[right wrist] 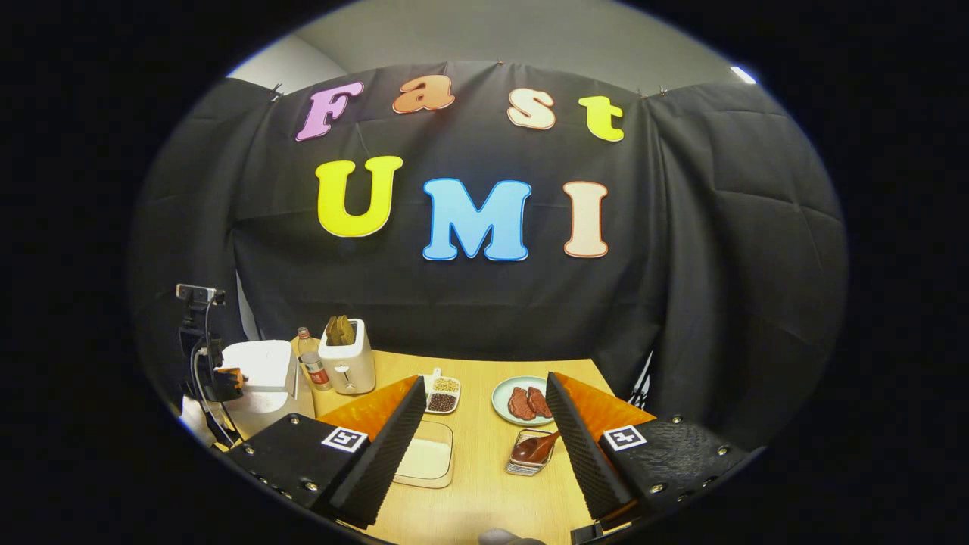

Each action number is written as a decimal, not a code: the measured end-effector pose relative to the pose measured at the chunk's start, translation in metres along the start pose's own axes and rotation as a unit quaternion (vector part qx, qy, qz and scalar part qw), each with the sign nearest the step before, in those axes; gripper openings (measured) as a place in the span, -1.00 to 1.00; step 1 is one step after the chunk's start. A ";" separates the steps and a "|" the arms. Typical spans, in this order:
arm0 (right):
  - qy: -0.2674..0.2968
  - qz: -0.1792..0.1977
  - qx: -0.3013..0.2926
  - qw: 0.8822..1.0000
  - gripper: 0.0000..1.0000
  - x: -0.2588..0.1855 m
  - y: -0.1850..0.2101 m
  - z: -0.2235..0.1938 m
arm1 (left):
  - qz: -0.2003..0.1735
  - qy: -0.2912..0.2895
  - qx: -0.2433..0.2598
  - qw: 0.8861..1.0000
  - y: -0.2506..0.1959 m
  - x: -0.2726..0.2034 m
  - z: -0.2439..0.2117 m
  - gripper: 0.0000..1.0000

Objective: Close the left gripper, press the button to open the rice cooker; take a wooden spoon from the chopstick holder with the right hand, scoop a spoonful of rice and pour it into the rice cooker, then put the wooden spoon back into the chopstick holder.

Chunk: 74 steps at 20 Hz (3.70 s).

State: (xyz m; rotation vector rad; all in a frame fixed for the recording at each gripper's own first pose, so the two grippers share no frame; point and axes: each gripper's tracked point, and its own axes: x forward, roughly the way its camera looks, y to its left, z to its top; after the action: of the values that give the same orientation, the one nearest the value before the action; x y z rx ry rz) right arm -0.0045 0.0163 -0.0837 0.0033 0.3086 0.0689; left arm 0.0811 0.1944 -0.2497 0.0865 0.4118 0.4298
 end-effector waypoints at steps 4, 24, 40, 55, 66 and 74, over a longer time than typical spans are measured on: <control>-0.030 0.001 0.015 0.999 0.94 -0.005 -0.003 0.010 | -0.018 -0.150 0.007 0.989 0.004 -0.049 0.118 -0.83; -0.025 -0.063 0.052 0.996 0.94 -0.017 -0.062 -0.050 | -0.195 -0.225 -0.039 0.954 -0.092 -0.227 0.149 0.96; 0.074 -0.063 0.198 0.975 0.99 0.149 -0.121 -0.214 | -0.183 -0.210 -0.024 0.960 -0.128 -0.236 0.144 0.97; 0.111 -0.043 0.231 0.966 0.49 0.271 -0.145 -0.236 | -0.122 -0.187 -0.021 0.975 -0.145 -0.198 0.139 0.99; 0.108 -0.032 0.198 0.974 -0.65 0.261 -0.136 -0.215 | -0.118 -0.197 -0.014 0.973 -0.138 -0.196 0.144 0.93; 0.044 -0.032 0.111 0.992 -0.66 0.230 -0.117 -0.100 | -0.112 -0.204 -0.003 0.972 -0.099 -0.194 0.137 0.93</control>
State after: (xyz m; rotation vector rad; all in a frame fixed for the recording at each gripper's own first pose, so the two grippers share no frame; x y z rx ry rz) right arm 0.1917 -0.0852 -0.2503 0.2119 0.4032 -0.0288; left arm 0.0146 0.0231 -0.0697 0.1181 0.0126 0.1818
